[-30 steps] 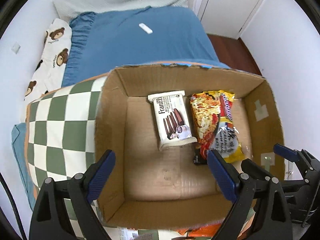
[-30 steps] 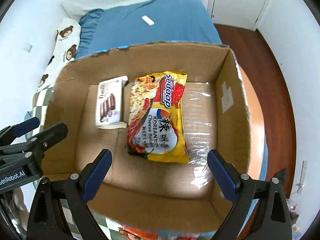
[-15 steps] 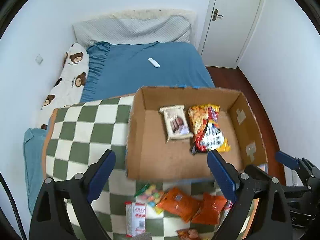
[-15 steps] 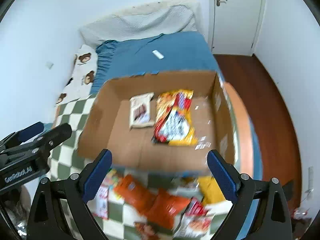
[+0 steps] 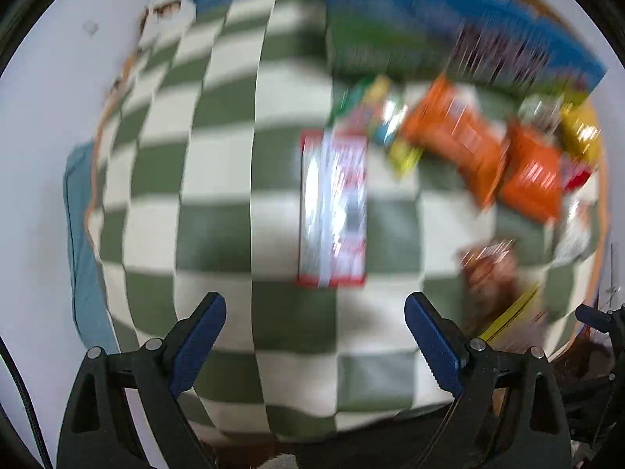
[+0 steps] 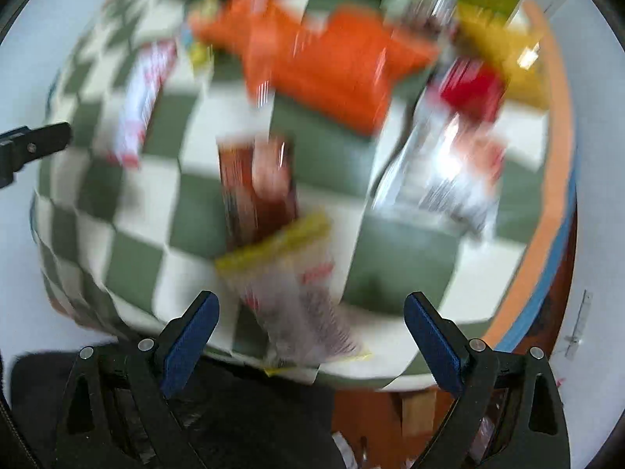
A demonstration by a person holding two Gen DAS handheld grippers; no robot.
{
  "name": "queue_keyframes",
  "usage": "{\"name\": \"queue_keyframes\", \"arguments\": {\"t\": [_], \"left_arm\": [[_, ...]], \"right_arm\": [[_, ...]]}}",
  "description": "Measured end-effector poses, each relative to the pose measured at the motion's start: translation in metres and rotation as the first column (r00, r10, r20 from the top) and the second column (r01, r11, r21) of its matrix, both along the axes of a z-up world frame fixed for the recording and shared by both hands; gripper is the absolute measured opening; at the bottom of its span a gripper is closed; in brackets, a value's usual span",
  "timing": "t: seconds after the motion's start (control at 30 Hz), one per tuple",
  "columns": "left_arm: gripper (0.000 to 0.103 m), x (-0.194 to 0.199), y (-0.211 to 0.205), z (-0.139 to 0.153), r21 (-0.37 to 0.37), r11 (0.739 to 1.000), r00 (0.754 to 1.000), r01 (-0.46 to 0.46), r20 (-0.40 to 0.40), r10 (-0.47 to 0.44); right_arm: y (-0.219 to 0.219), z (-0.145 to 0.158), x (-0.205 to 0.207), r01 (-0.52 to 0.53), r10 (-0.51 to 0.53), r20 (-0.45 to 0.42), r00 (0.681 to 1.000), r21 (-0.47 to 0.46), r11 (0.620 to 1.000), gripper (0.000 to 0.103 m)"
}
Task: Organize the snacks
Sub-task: 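Grasp the red-white spicy strip packet with the left tool while the right tool grasps the yellow-white bread bag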
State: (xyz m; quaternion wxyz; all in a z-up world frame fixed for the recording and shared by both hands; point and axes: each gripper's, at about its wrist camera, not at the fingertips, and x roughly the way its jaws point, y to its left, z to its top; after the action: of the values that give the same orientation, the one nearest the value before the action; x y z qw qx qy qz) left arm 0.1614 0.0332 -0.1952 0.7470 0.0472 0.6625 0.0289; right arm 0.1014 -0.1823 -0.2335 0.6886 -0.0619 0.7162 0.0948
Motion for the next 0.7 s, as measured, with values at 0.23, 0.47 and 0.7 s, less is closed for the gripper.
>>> {"name": "queue_keyframes", "arguments": {"t": [0.23,0.47,0.7], "left_arm": [[0.094,0.006,0.011,-0.027,0.011,0.999,0.999,-0.033,-0.018,0.033],[0.094,0.057,-0.006,-0.043,0.013,1.000,1.000,-0.013,-0.009,0.014],[0.053,0.069,-0.013,-0.073,-0.019,1.000,0.997,0.011,-0.074,-0.013]], "right_arm": [[-0.016,-0.053,-0.010,0.124,-0.122,-0.086,0.989,0.018,0.992,0.063],[-0.067,-0.034,0.004,0.422,-0.415,-0.074,0.907,0.153,0.894,0.054],[-0.078,-0.034,0.009,0.442,-0.436,-0.072,0.897,0.156,0.883,0.055]]}}
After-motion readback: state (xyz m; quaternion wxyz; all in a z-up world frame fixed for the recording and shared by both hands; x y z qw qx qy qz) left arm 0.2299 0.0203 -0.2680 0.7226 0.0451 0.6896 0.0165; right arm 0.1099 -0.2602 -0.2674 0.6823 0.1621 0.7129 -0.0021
